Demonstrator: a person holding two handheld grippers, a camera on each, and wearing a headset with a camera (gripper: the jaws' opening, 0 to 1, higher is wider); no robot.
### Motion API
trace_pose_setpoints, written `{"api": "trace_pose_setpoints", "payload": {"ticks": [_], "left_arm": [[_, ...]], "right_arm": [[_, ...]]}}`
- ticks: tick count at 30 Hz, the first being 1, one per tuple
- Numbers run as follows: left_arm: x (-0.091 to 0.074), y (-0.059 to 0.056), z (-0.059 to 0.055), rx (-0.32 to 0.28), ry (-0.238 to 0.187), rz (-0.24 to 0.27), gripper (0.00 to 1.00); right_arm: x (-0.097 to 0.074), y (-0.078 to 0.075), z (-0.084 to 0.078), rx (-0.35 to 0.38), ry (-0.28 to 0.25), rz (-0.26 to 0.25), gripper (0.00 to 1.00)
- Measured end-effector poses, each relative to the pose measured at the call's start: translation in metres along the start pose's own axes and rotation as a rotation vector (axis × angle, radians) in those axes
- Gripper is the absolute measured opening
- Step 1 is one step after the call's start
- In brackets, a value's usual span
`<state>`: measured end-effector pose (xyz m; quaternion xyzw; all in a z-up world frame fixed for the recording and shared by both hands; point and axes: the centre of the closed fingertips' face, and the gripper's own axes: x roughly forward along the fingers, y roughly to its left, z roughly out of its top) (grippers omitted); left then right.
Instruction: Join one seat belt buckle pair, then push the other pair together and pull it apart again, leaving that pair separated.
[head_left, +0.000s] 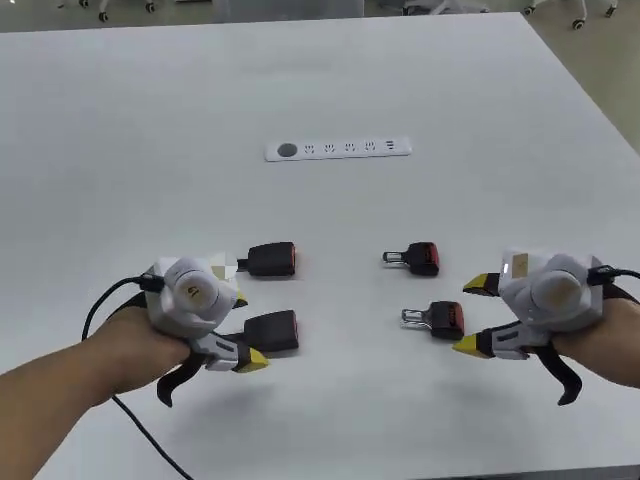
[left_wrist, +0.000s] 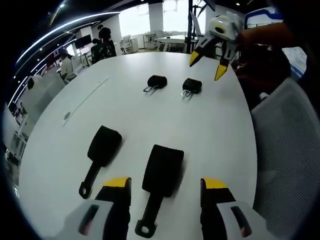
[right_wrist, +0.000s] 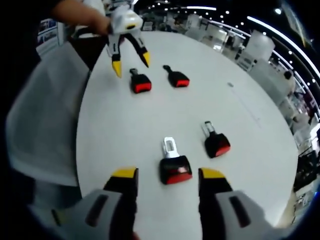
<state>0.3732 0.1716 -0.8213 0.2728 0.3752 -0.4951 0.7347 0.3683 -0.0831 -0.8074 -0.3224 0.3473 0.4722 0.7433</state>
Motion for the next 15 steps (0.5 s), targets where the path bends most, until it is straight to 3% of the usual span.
{"api": "trace_pose_setpoints", "payload": {"ticks": [6, 9, 15], "left_arm": [[0.011, 0.002, 0.003, 0.001, 0.007, -0.046, 0.57], [0.016, -0.002, 0.001, 0.026, 0.038, -0.077, 0.52], [0.023, -0.004, 0.000, 0.070, 0.075, -0.085, 0.49]], "right_arm": [[0.013, -0.004, 0.002, -0.032, 0.016, 0.037, 0.43], [0.021, -0.005, -0.004, -0.043, 0.034, 0.069, 0.43], [0.031, -0.010, -0.014, -0.082, 0.063, 0.096, 0.44]]}}
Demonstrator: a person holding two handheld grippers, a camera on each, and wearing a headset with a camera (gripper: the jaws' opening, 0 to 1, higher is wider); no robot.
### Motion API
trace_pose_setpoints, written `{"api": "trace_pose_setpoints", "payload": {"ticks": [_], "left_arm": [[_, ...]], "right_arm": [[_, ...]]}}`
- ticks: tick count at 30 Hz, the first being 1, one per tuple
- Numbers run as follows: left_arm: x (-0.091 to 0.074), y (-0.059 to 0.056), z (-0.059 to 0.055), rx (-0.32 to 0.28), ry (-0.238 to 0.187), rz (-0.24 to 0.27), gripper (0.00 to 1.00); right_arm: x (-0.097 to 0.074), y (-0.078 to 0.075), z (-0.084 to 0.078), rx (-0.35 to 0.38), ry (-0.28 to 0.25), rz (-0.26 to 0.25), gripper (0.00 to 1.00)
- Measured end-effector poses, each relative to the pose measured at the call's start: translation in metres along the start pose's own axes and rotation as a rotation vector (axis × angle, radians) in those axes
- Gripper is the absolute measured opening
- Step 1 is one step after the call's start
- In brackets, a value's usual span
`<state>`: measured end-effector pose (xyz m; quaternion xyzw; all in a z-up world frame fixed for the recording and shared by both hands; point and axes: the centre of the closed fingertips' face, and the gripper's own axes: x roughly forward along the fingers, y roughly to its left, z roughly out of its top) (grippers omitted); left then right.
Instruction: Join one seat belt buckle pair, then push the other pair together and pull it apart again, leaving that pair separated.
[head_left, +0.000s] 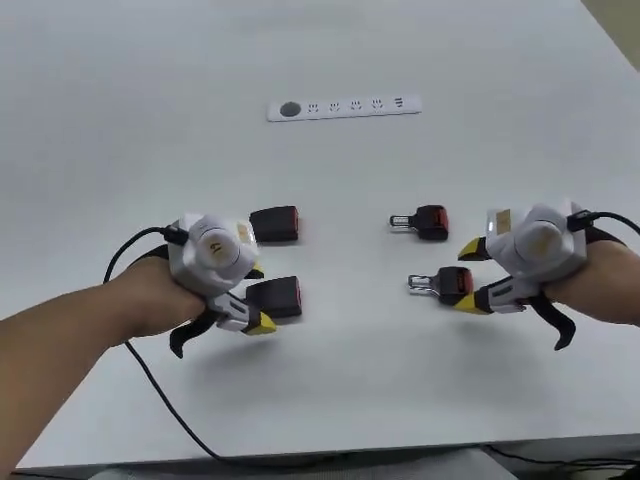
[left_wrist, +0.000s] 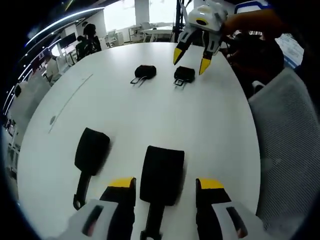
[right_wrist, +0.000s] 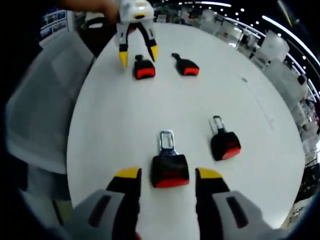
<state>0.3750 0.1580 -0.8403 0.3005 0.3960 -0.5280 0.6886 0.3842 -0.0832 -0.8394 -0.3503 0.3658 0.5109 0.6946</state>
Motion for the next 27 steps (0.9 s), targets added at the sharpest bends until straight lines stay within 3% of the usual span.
{"api": "trace_pose_setpoints", "payload": {"ticks": [8, 10, 16, 21, 27], "left_arm": [[0.006, 0.002, -0.005, 0.061, 0.055, -0.011, 0.41], [0.007, 0.004, -0.008, 0.105, 0.082, -0.010, 0.38], [0.008, 0.006, -0.010, 0.134, 0.095, -0.018, 0.34], [0.010, 0.004, -0.011, 0.197, 0.114, -0.026, 0.33], [0.010, 0.005, -0.012, 0.193, 0.120, -0.024, 0.33]], "right_arm": [[0.010, -0.001, -0.007, -0.003, 0.031, 0.056, 0.41], [0.012, -0.001, -0.008, -0.002, 0.039, 0.067, 0.40], [0.013, 0.002, -0.009, -0.017, 0.063, 0.084, 0.35], [0.012, 0.005, -0.006, -0.045, 0.076, 0.098, 0.34], [0.011, 0.008, -0.003, -0.094, 0.081, 0.110, 0.34]]}}
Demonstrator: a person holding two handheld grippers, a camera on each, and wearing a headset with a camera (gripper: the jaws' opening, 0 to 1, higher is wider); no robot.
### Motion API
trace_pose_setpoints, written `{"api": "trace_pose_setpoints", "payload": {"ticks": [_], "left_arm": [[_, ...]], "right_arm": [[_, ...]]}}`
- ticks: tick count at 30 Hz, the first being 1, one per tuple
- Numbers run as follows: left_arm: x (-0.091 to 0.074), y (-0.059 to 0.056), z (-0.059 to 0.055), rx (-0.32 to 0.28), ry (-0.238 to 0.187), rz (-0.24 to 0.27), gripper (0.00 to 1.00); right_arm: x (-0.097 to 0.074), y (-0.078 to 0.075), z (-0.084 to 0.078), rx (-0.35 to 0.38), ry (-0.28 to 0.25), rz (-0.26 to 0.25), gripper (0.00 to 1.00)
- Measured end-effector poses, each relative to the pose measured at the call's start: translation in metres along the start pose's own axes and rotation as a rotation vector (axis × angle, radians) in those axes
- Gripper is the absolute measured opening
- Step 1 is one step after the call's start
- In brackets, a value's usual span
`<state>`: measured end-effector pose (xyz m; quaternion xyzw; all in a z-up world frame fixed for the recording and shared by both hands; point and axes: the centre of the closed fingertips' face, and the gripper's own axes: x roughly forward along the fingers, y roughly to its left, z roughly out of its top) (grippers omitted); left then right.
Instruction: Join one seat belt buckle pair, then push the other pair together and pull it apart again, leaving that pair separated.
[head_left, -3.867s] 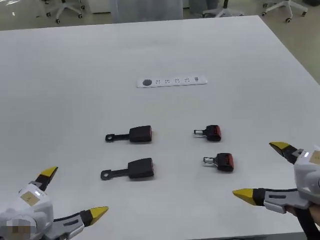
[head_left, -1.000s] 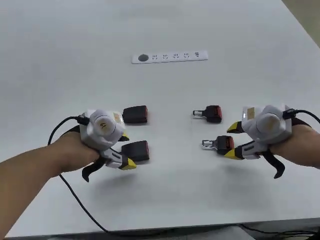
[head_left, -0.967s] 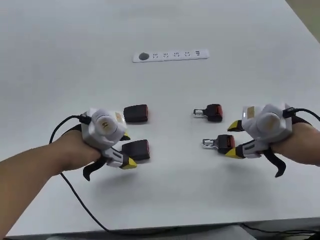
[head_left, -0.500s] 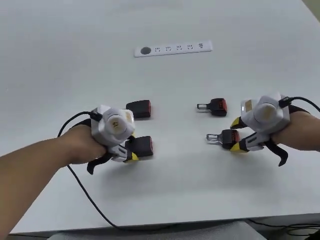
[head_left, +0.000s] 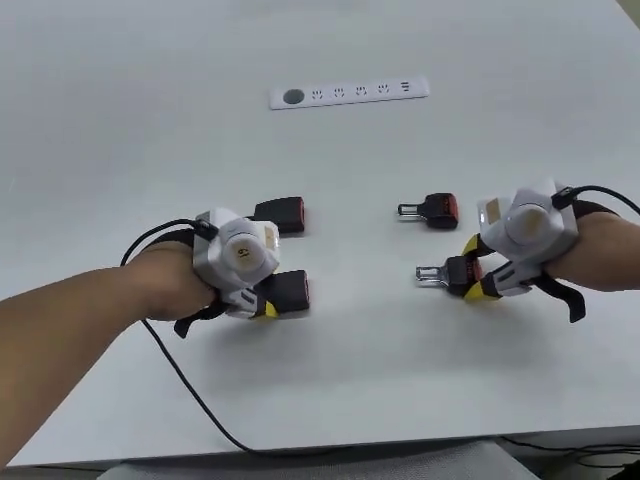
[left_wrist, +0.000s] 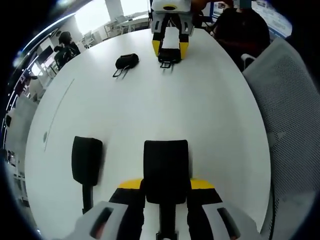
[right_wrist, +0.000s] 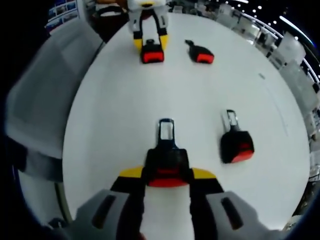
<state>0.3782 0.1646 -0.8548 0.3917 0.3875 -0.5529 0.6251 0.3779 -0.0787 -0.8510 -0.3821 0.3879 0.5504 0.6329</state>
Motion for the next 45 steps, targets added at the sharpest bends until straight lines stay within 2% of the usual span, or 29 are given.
{"api": "trace_pose_setpoints", "payload": {"ticks": [5, 11, 17, 22, 30, 45], "left_arm": [[0.000, 0.000, 0.000, -0.011, -0.013, -0.006, 0.33], [0.001, 0.000, -0.001, -0.011, 0.001, -0.028, 0.33], [0.001, 0.000, -0.001, 0.001, 0.015, -0.045, 0.33], [0.001, 0.000, -0.001, -0.003, 0.014, -0.049, 0.33], [0.001, 0.000, -0.001, 0.012, 0.022, -0.059, 0.33], [0.003, 0.001, 0.000, 0.036, 0.033, -0.063, 0.33]], "right_arm": [[0.000, 0.000, 0.001, -0.002, 0.003, 0.009, 0.34], [0.000, 0.001, 0.003, -0.027, 0.009, 0.012, 0.34], [0.002, -0.002, 0.009, -0.012, 0.002, 0.001, 0.34], [0.009, 0.006, 0.028, -0.046, -0.032, 0.007, 0.33], [0.025, 0.007, 0.058, -0.026, -0.086, -0.002, 0.33], [0.055, 0.016, 0.117, -0.028, -0.135, -0.005, 0.33]]}}
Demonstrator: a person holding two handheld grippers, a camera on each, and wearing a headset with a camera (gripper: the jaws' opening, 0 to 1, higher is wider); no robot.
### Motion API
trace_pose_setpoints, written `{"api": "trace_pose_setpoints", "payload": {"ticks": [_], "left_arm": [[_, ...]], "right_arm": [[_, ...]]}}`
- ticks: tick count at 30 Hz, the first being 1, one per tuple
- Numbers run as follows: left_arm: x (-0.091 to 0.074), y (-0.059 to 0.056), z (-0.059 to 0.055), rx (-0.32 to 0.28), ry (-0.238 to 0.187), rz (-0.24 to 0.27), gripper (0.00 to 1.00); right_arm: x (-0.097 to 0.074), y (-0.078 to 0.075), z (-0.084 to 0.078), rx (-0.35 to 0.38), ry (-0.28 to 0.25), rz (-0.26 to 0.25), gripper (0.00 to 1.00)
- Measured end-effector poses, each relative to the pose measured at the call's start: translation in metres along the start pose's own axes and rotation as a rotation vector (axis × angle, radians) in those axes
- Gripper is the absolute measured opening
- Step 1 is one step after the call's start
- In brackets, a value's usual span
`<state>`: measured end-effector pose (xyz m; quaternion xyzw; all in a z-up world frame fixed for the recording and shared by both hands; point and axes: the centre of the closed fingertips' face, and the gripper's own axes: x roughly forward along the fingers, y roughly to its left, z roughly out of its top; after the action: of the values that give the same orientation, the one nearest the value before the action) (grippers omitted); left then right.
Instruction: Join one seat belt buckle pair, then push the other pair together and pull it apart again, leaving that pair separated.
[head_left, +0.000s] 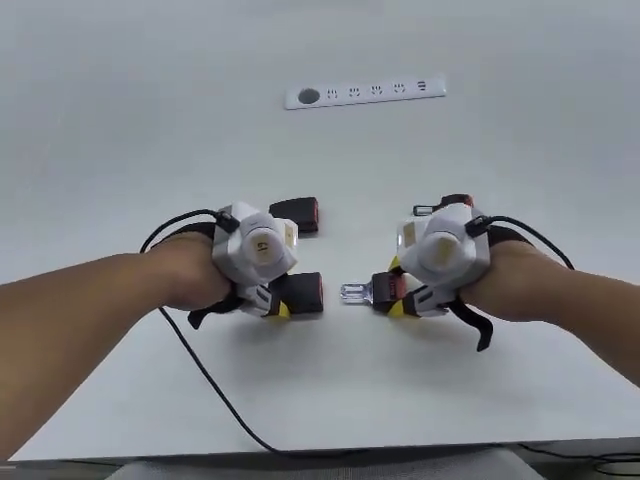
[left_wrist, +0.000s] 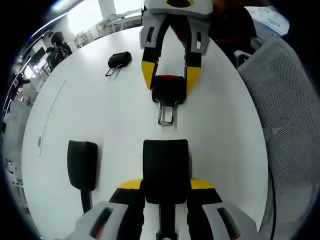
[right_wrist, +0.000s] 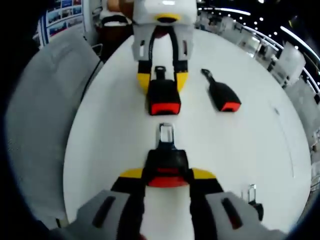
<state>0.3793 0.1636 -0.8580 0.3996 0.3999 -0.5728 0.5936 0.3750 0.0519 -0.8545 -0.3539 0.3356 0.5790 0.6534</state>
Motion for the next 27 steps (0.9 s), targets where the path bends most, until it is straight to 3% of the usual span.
{"api": "trace_pose_setpoints", "payload": {"ticks": [8, 27], "left_arm": [[0.000, 0.001, 0.001, -0.003, 0.008, 0.000, 0.33], [0.001, 0.001, 0.000, -0.007, 0.044, -0.006, 0.33]], "right_arm": [[0.010, -0.001, 0.012, -0.013, -0.002, 0.004, 0.33], [0.010, -0.004, 0.019, -0.074, -0.026, -0.005, 0.33]]}}
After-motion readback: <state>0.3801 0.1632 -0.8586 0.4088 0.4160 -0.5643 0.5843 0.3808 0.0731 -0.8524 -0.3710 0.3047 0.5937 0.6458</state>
